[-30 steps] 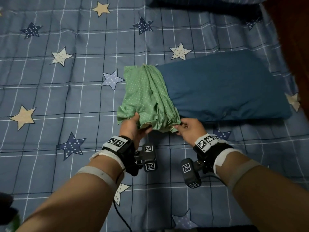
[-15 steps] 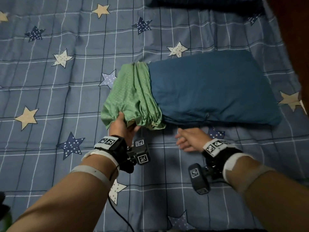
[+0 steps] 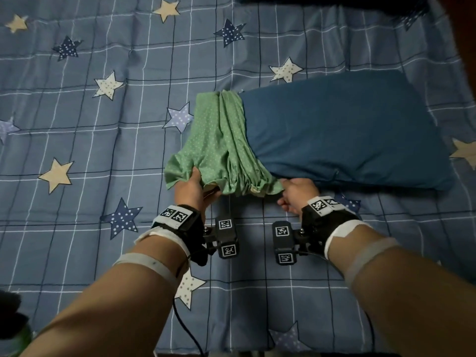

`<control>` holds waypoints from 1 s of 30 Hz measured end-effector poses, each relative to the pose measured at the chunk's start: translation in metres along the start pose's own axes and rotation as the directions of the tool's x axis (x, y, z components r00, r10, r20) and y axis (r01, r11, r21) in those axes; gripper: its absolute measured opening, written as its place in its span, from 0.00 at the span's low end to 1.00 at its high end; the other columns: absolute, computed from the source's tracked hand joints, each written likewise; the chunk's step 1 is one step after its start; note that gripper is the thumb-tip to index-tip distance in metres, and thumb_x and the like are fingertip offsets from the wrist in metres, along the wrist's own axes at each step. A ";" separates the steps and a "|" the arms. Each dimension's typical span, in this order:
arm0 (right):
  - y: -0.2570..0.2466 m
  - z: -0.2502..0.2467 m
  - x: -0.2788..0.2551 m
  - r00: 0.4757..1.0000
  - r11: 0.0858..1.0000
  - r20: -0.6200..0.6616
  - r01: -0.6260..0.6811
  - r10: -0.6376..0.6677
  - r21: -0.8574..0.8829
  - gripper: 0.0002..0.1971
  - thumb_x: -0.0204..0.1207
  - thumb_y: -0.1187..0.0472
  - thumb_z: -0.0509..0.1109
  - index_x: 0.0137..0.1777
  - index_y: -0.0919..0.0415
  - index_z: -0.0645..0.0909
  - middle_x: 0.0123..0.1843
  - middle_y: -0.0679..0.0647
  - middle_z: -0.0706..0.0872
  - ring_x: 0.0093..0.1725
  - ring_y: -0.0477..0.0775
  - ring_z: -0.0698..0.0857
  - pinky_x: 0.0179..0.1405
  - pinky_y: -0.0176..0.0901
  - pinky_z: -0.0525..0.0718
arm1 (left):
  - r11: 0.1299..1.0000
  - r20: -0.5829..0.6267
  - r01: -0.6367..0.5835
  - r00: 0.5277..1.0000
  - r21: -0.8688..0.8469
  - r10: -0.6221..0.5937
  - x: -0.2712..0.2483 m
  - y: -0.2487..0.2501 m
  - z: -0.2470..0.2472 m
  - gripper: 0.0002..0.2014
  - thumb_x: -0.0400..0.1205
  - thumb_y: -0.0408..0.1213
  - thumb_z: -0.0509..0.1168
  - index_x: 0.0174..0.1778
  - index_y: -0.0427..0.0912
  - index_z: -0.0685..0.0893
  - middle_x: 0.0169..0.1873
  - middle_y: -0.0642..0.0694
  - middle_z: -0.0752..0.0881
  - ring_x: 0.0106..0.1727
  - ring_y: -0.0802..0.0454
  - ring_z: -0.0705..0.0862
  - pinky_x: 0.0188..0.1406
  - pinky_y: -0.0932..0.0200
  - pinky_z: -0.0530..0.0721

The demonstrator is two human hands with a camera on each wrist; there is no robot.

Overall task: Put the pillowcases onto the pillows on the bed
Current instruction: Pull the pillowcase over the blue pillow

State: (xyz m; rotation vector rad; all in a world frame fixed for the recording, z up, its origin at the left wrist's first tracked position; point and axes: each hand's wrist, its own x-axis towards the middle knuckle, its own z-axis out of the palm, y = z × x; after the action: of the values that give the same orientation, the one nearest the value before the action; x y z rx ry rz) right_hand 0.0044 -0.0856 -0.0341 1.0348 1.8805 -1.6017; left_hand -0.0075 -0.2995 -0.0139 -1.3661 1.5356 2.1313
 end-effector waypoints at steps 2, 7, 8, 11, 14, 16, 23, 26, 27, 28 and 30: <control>-0.006 -0.019 0.004 0.999 1.000 -0.052 0.017 -0.018 -0.015 0.16 0.85 0.58 0.62 0.34 0.58 0.78 0.27 0.52 0.78 0.19 0.47 0.78 0.18 0.34 0.73 | 1.000 -0.012 -0.013 1.000 0.008 0.013 -0.003 0.004 0.002 0.16 0.89 0.42 0.61 0.68 0.35 0.78 0.55 0.31 0.86 0.44 0.36 0.89 0.31 0.45 0.92; -0.026 -0.072 0.009 0.979 0.999 -0.203 0.015 -0.023 -0.044 0.12 0.85 0.55 0.62 0.41 0.57 0.80 0.32 0.53 0.81 0.24 0.49 0.80 0.20 0.37 0.77 | 0.997 -0.128 -0.075 0.989 0.033 0.078 0.002 0.024 0.002 0.18 0.84 0.44 0.66 0.65 0.35 0.82 0.55 0.32 0.87 0.53 0.31 0.88 0.44 0.33 0.90; -0.031 -0.085 0.011 0.969 1.000 -0.247 0.007 -0.014 -0.029 0.10 0.85 0.55 0.63 0.45 0.56 0.81 0.33 0.53 0.82 0.25 0.49 0.81 0.23 0.39 0.79 | 0.995 -0.168 -0.084 0.982 0.050 0.092 0.006 0.028 -0.002 0.20 0.81 0.46 0.69 0.63 0.36 0.83 0.54 0.33 0.88 0.52 0.31 0.89 0.47 0.33 0.90; -0.040 -0.122 0.018 0.931 0.999 -0.365 -0.022 0.032 0.030 0.07 0.85 0.56 0.62 0.52 0.55 0.81 0.35 0.53 0.82 0.22 0.47 0.83 0.24 0.40 0.82 | 0.990 -0.227 -0.074 0.969 0.123 0.101 0.027 0.028 -0.015 0.25 0.69 0.53 0.71 0.55 0.38 0.86 0.53 0.33 0.90 0.50 0.32 0.90 0.48 0.34 0.90; -0.035 -0.133 0.022 0.914 0.997 -0.400 -0.068 0.077 0.037 0.08 0.85 0.56 0.61 0.51 0.56 0.81 0.35 0.55 0.84 0.18 0.45 0.84 0.17 0.36 0.82 | 0.992 -0.189 -0.032 0.980 0.124 0.055 0.013 0.027 -0.015 0.22 0.79 0.48 0.69 0.62 0.35 0.84 0.55 0.33 0.88 0.51 0.30 0.88 0.47 0.31 0.89; -0.022 -0.130 0.025 0.924 0.996 -0.381 -0.067 0.043 -0.051 0.12 0.83 0.53 0.62 0.46 0.59 0.82 0.38 0.58 0.86 0.29 0.53 0.87 0.28 0.45 0.88 | 0.991 -0.150 0.026 0.989 0.130 -0.006 0.010 0.014 -0.020 0.19 0.85 0.44 0.66 0.67 0.35 0.80 0.59 0.33 0.85 0.55 0.29 0.86 0.48 0.31 0.89; 0.001 -0.087 0.007 0.792 0.809 -0.338 0.306 -0.509 -0.501 0.18 0.68 0.60 0.77 0.54 0.61 0.75 0.57 0.64 0.78 0.47 0.61 0.79 0.53 0.48 0.78 | 0.986 -0.017 0.139 0.990 0.093 -0.138 0.016 -0.018 -0.031 0.07 0.87 0.42 0.63 0.53 0.42 0.81 0.59 0.35 0.86 0.53 0.35 0.87 0.46 0.38 0.88; 0.004 -0.078 0.003 0.790 0.715 -0.209 0.363 -0.576 -0.598 0.17 0.69 0.61 0.78 0.56 0.59 0.79 0.61 0.63 0.72 0.48 0.57 0.76 0.53 0.38 0.71 | 0.984 -0.019 0.145 0.989 0.099 -0.144 0.017 -0.017 -0.028 0.07 0.86 0.44 0.65 0.49 0.44 0.82 0.58 0.35 0.87 0.54 0.31 0.88 0.52 0.30 0.87; 0.005 -0.079 0.005 0.794 0.680 -0.171 0.363 -0.583 -0.637 0.13 0.70 0.61 0.78 0.52 0.60 0.82 0.58 0.64 0.75 0.49 0.59 0.78 0.52 0.38 0.72 | 0.982 -0.028 0.143 0.990 0.126 -0.140 0.019 -0.017 -0.028 0.08 0.85 0.45 0.66 0.48 0.44 0.82 0.57 0.35 0.87 0.54 0.30 0.88 0.53 0.28 0.87; 0.004 -0.081 0.008 0.798 0.645 -0.135 0.361 -0.588 -0.674 0.08 0.71 0.61 0.77 0.48 0.60 0.83 0.54 0.63 0.79 0.49 0.62 0.81 0.49 0.40 0.72 | 0.975 -0.052 0.137 0.990 0.175 -0.129 0.020 -0.016 -0.029 0.08 0.85 0.45 0.66 0.48 0.43 0.82 0.56 0.35 0.87 0.54 0.30 0.88 0.52 0.28 0.87; 0.001 -0.087 0.012 0.814 0.608 -0.080 0.360 -0.575 -0.708 0.06 0.74 0.60 0.75 0.41 0.57 0.80 0.42 0.57 0.82 0.44 0.62 0.82 0.40 0.41 0.71 | 0.965 -0.100 0.105 0.992 0.239 -0.083 0.023 -0.015 -0.031 0.14 0.82 0.48 0.68 0.51 0.40 0.83 0.55 0.36 0.87 0.53 0.32 0.88 0.51 0.29 0.88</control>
State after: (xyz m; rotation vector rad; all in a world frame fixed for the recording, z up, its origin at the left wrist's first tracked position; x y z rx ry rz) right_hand 0.0088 0.0020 -0.0247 0.4732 2.8275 -0.8240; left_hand 0.0060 -0.3259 -0.0425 -1.4323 1.6646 1.7796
